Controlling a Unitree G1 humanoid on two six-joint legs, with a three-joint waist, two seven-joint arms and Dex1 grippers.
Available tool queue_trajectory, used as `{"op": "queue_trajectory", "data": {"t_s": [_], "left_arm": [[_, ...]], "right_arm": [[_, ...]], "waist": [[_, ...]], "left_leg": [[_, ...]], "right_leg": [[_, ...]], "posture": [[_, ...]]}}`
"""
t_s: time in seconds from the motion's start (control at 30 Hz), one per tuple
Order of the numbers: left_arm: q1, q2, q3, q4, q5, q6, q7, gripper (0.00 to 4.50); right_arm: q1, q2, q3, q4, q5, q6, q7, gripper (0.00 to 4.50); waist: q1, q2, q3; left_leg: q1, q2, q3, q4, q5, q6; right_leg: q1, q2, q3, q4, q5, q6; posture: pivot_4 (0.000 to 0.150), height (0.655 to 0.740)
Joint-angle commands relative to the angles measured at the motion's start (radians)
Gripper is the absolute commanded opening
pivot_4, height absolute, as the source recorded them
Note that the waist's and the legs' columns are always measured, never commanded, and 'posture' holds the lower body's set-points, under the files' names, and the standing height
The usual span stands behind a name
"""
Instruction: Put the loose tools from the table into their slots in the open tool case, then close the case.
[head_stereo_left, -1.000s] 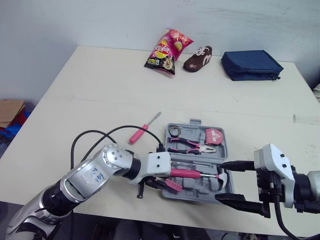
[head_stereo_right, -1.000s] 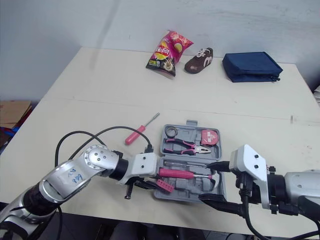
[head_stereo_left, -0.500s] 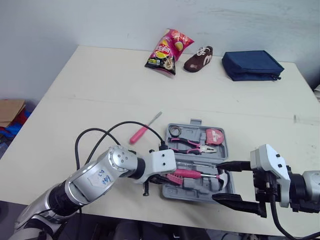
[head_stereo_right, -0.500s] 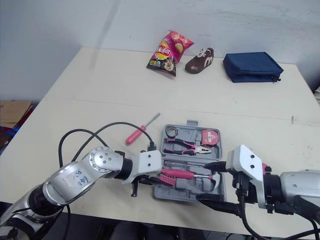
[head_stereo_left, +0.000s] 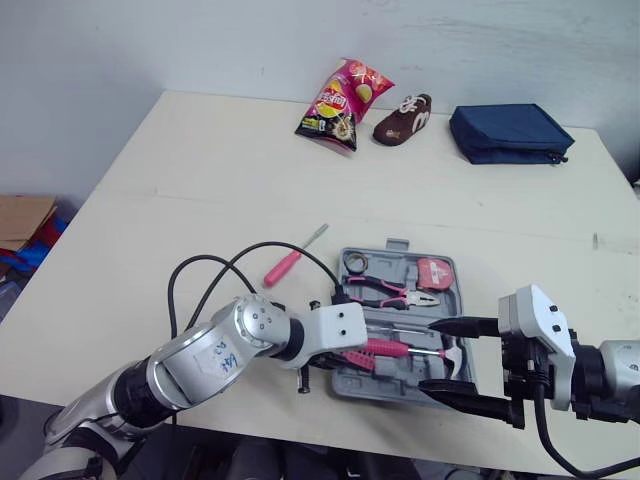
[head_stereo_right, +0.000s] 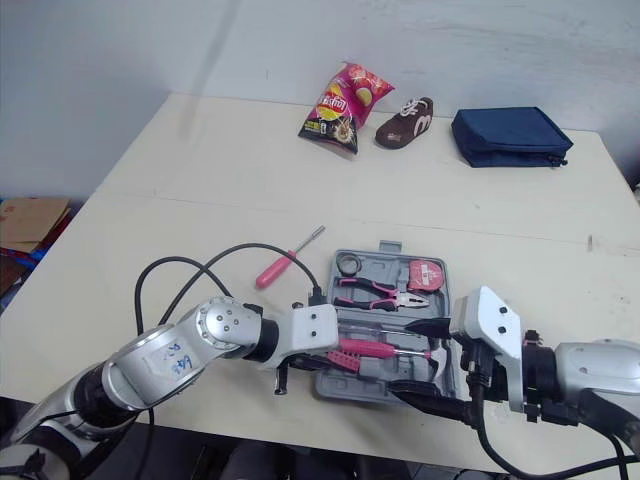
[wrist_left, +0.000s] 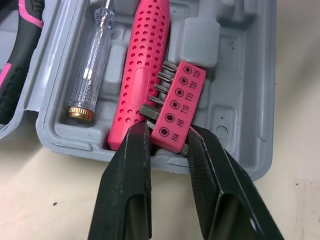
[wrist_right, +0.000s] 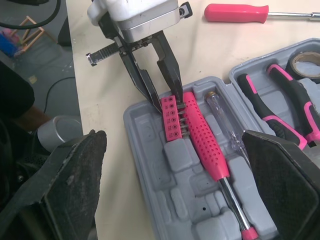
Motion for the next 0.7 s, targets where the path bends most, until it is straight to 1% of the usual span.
{"op": "queue_trajectory", "data": {"t_s": [0.03,0.4,0.47,0.53,0.57,0.6,0.63,0.7], "left_arm": [[-0.022,0.000,-0.038,0.002,-0.003,0.014,0.007,0.45],[-0.059,-0.028,-0.049,-0.012,-0.026,0.063,0.025,0.45],[-0.061,-0.033,-0.040,-0.011,-0.037,0.071,0.024,1.48],[-0.061,-0.046,-0.005,-0.020,-0.070,0.106,0.017,2.22],[-0.061,-0.051,0.012,-0.025,-0.086,0.124,0.015,2.74],[-0.069,-0.051,0.052,-0.035,-0.119,0.147,-0.006,3.11],[-0.076,-0.045,0.090,-0.038,-0.148,0.162,-0.027,3.66],[-0.100,-0.022,0.147,-0.028,-0.194,0.170,-0.068,4.41]], "right_arm": [[-0.004,0.012,0.011,-0.010,0.004,-0.016,-0.006,4.50],[-0.009,0.029,0.040,-0.005,-0.012,-0.024,-0.022,4.50],[-0.011,0.032,0.042,-0.006,-0.014,-0.022,-0.022,4.50],[-0.008,0.036,0.046,-0.002,-0.024,-0.026,-0.019,4.50],[-0.005,0.037,0.047,-0.001,-0.029,-0.028,-0.017,4.50],[-0.004,0.036,0.046,0.001,-0.033,-0.030,-0.014,4.50],[-0.004,0.036,0.047,0.004,-0.036,-0.032,-0.010,4.50],[-0.014,0.032,0.054,0.013,-0.043,-0.038,-0.004,4.50]], "waist": [[-0.002,0.000,0.000],[-0.002,0.000,0.000],[-0.002,0.000,0.000],[-0.002,0.000,0.000],[-0.002,0.000,0.000],[-0.003,0.000,0.000],[-0.003,0.000,0.000],[-0.006,0.000,0.000]], "left_leg": [[0.000,0.000,0.000,0.000,0.000,0.000],[0.000,0.000,0.000,0.001,0.000,0.000],[0.000,0.000,0.000,0.001,0.000,0.000],[0.000,0.000,0.000,0.001,0.000,0.000],[0.000,0.000,0.000,0.001,0.000,0.000],[0.000,0.000,0.000,0.001,0.000,0.000],[0.000,0.000,0.000,0.001,0.000,0.000],[0.000,0.000,0.000,0.001,0.000,0.000]], "right_leg": [[0.000,0.000,0.000,0.000,0.000,0.000],[0.000,0.000,0.000,0.000,0.000,0.001],[0.000,0.000,0.000,0.000,0.000,0.001],[0.000,0.000,0.000,0.000,0.000,0.001],[0.000,0.000,0.000,0.000,0.000,0.001],[0.000,0.000,0.000,0.000,0.000,0.001],[0.000,0.000,0.000,0.000,0.000,0.001],[0.000,0.000,0.000,0.001,0.000,0.001]], "posture": [[0.150,0.7400],[0.150,0.7400],[0.150,0.7400],[0.150,0.7400],[0.150,0.7400],[0.150,0.7400],[0.150,0.7400],[0.150,0.7400]]}}
